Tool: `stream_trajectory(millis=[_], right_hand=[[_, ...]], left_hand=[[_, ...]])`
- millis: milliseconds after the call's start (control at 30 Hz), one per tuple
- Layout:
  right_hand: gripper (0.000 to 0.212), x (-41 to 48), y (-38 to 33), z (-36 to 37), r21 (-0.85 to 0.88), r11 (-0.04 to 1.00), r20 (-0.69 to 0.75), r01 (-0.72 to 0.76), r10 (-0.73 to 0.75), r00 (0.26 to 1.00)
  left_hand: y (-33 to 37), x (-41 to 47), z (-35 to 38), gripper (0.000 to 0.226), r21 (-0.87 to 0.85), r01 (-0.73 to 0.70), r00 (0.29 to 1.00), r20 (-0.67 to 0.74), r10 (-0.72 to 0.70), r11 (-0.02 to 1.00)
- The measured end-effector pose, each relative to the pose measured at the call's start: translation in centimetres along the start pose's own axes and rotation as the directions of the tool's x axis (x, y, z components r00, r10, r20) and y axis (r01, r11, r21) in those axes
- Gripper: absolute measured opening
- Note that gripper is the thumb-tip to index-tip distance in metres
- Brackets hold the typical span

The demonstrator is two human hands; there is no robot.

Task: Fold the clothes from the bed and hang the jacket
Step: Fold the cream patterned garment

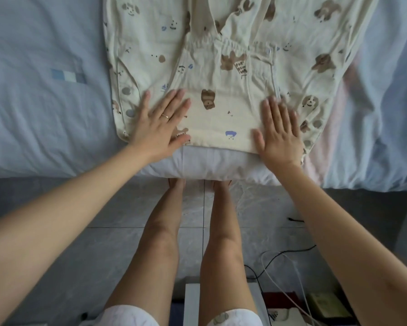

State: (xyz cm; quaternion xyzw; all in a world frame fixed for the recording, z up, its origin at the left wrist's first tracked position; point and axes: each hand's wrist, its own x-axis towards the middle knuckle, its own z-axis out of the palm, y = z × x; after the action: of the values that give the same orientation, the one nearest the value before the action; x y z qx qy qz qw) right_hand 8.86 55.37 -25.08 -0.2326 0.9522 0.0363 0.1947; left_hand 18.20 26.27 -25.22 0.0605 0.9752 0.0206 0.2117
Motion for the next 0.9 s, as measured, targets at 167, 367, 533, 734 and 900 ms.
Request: stream_trajectory(millis=[167,367,533,734,900], right_hand=[[0.058,2.1,-4.7,-2.6,-0.057,0.917,-0.121,0.395,-0.399,0.909],[0.064,14.4,-2.6,-5.1,-0.080,0.950,-0.053,0.303,-0.308,0.950],[0.068,13.5,-4.1,-6.1,0.043,0.997,-0.092,-0.065,0.069,0.993],[0.062,3.8,-6.4,-2.6,-0.142,0.858,-0.064,0.493,-0.505,0.861],[0.082,-1.9,3.2,0.7,-0.168,0.974,0.097,0.150,-0.135,0.986]], left_hand=[[-0.1,3.1,-1.8,0.070,-0.032,-0.109,0.992,-0.071,0.106,0.994],[-5.5,13.0,-5.4,0.064,0.093,-0.024,0.995,-0.099,0.033,0.995],[-4.5,12.8,-6.2,0.059,-0.205,0.146,0.983,-0.082,-0.166,0.968],[0.9,3.4,-2.1,0.056,-0.053,-0.137,0.975,-0.186,0.125,0.989],[-3.3,-2.9,2.0,0.072,0.103,-0.161,0.985,-0.046,0.166,0.982]])
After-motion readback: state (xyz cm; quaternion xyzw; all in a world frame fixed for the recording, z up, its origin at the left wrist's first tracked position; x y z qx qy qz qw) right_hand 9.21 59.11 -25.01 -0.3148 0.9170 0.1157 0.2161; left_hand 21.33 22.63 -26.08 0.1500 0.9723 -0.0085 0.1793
